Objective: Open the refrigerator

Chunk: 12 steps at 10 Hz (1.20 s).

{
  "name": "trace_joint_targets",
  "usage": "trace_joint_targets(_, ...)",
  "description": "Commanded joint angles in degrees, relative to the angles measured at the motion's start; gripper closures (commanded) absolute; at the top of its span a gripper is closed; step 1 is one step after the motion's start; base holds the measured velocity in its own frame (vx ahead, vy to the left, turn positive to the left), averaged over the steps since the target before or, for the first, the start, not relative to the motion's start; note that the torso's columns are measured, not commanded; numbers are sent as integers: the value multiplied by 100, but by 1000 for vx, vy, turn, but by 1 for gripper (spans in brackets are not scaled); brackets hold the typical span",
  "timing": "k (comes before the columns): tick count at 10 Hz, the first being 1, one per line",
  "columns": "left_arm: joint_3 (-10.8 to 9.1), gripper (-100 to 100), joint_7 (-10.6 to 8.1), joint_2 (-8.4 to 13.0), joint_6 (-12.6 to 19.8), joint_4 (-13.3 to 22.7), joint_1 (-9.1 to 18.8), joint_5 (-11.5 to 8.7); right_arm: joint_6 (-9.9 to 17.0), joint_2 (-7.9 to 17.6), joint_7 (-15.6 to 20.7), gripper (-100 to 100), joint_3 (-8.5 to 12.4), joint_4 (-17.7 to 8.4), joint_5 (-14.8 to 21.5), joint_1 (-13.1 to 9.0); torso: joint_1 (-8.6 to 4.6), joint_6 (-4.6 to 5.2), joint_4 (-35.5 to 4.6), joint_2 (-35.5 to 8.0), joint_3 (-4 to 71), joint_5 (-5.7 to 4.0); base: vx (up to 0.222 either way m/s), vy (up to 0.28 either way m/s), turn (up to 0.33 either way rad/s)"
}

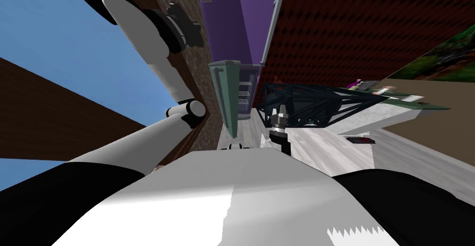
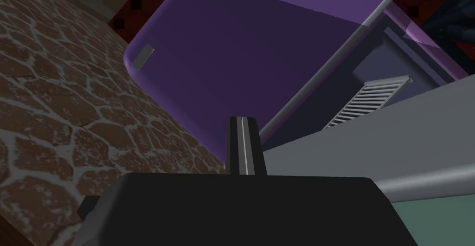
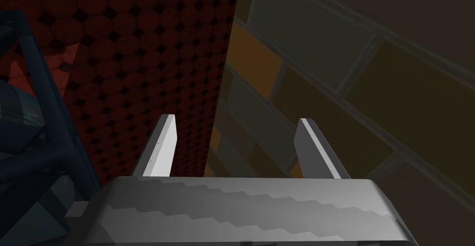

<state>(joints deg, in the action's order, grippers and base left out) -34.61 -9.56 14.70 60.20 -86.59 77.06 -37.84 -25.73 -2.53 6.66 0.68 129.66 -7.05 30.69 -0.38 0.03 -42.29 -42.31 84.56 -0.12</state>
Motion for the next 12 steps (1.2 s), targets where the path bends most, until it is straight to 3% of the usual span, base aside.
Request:
trace_joint_targets(1,-69,-100,-198,168,308,6,302,70,0,-1,0,0,-1,0,0,0,-9,-2,-2,2,0,-4,68,-22,51)
trace_joint_targets(5,-174,-100,-495,421,771,16,755,174,0,-1,0,0,-1,0,0,0,45,-3,2,3,2,15,66,-24,35)
trace_joint_targets(6,-153,-100,-445,379,685,3,679,160,0,-1,0,0,-1,0,0,0,45,-3,0,1,1,15,31,-9,11)
trace_joint_targets(7,-157,0,-464,387,716,0,692,163,0,-1,0,0,-1,0,0,0,45,-1,0,-7,-4,15,6,-2,-2)
trace_joint_targets(12,-156,0,-462,385,713,1,690,163,0,-1,0,0,-1,0,0,-1,38,-3,1,4,2,12,0,0,0)
